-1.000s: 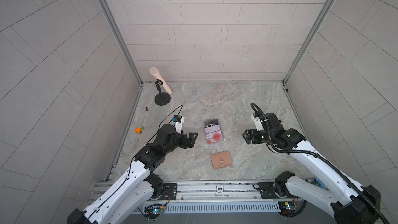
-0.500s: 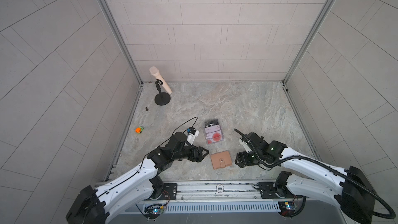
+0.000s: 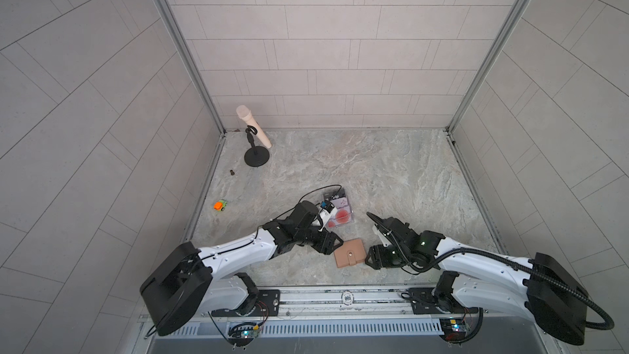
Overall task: Take the credit cards out of the card holder
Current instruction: Rotate the card holder at the bottom-center of the table.
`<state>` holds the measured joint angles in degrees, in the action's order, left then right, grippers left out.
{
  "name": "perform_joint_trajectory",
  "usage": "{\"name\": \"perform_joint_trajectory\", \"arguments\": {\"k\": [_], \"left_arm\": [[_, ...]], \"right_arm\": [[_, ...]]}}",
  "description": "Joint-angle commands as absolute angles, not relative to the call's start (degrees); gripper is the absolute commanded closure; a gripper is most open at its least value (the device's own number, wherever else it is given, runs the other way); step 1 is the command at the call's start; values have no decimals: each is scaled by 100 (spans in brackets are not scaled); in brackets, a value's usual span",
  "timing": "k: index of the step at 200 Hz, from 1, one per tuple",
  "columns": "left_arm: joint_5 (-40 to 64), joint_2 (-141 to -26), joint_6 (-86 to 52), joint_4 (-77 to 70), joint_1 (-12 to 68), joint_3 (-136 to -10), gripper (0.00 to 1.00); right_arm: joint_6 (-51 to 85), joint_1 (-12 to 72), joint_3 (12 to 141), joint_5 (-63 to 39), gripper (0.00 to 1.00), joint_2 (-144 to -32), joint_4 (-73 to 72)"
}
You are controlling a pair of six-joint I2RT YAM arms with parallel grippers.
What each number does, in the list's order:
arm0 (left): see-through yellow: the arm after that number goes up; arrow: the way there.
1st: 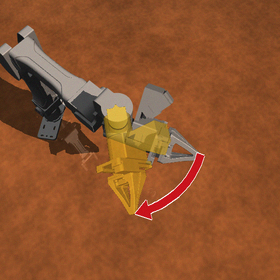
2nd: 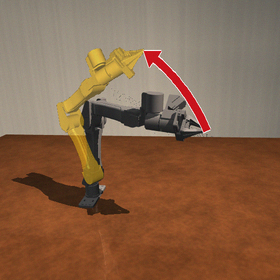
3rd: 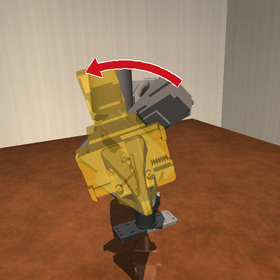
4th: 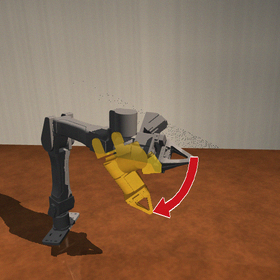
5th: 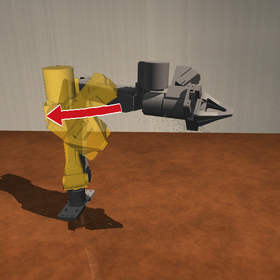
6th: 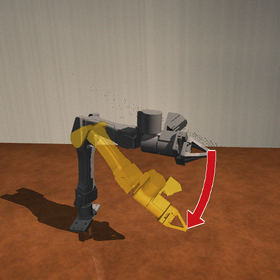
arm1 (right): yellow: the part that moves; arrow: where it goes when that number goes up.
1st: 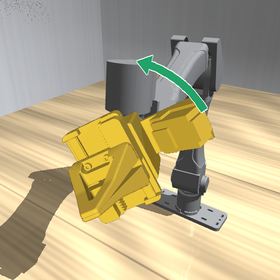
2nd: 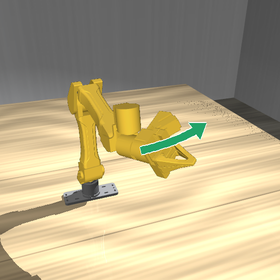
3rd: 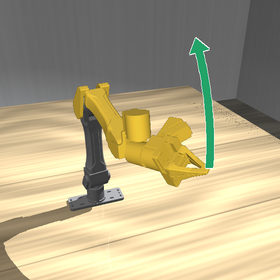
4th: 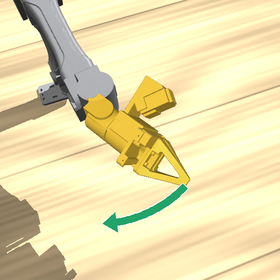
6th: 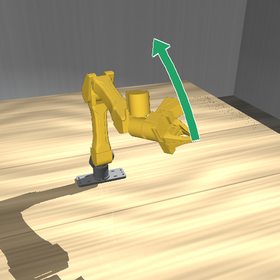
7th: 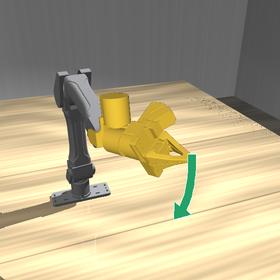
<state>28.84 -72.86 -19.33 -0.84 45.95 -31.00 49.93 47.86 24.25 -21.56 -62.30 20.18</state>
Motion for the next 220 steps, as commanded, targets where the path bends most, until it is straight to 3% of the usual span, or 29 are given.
{"name": "perform_joint_trajectory", "arguments": {"k": [1, 88, 130, 220], "left_arm": [[3156, -7547, -1511, -168, 4609, -3387, 31], [3462, -7988, -1511, -564, 4632, -3119, 36], [3462, -8186, -1644, -943, 4632, -2912, 38], [3451, -7980, -2051, -1301, 4664, -2311, 41]], "right_arm": [[5325, 4892, 2301, -2206, 35, -6332, 1627], [5626, 5029, 2301, -2408, 42, -6592, 1178], [5748, 5029, 2325, -2355, 54, -6763, 991], [5692, 4890, 2680, -1814, 66, -7258, 837]]}}
